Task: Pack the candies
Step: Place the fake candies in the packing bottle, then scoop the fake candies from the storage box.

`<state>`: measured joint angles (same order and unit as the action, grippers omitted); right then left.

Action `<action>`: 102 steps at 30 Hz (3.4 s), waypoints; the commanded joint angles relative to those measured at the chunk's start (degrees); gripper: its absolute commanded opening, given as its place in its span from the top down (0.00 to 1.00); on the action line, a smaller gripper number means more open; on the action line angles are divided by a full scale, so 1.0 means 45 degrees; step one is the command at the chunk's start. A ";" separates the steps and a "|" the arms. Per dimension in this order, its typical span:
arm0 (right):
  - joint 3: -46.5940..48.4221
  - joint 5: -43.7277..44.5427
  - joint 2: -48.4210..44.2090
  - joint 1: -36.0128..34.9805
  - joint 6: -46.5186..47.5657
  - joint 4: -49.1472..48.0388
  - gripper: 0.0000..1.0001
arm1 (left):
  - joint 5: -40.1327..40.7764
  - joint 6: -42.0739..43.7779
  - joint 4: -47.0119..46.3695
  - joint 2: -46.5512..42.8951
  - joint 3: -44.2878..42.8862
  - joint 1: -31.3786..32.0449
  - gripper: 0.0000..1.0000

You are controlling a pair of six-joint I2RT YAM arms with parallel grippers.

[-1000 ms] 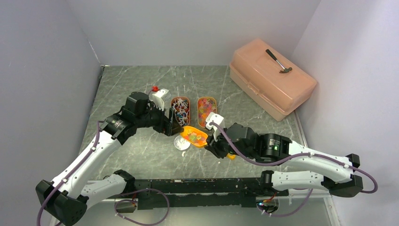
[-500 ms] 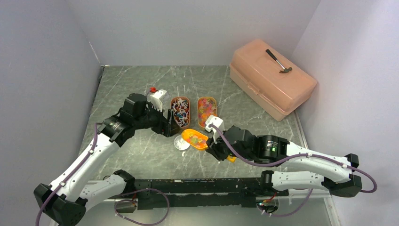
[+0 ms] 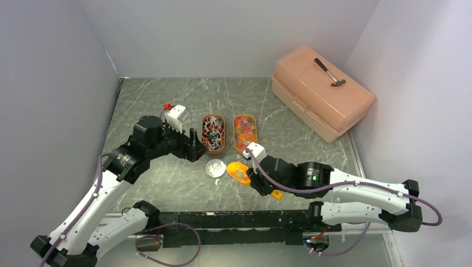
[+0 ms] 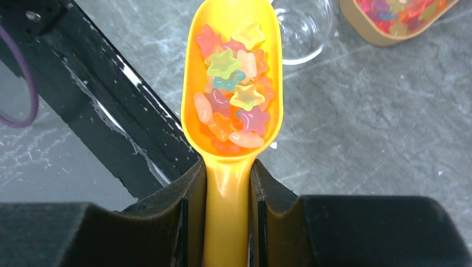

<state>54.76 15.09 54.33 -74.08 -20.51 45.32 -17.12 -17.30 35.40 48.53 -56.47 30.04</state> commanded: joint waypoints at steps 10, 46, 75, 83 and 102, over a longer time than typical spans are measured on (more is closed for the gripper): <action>-0.0287 0.0991 0.0960 0.0136 -0.1155 0.0436 1.00 | 0.0283 -0.0055 0.0057 -0.0515 0.0086 0.0004 0.11; 0.3011 -0.1386 0.4636 0.2500 -0.0071 0.3140 1.00 | 0.0594 0.0191 0.0472 -0.1301 -0.0010 0.0004 0.11; 0.6114 -0.4539 0.6641 0.4395 0.0188 0.6371 1.00 | 0.0716 0.0132 0.0623 -0.1933 -0.0030 0.0004 0.11; 0.7473 -0.4234 0.6703 0.5636 0.0335 0.6972 1.00 | 0.0801 0.0103 0.0677 -0.2013 -0.0044 0.0001 0.11; 0.9559 -0.3227 0.9781 0.7451 0.0120 0.6863 1.00 | 0.0703 0.0084 0.0664 -0.2245 -0.0025 0.0003 0.11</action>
<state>93.67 -0.01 97.21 -41.56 -19.14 77.23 -13.67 -17.23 38.85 39.09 -56.42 30.04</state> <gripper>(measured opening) 0.320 0.893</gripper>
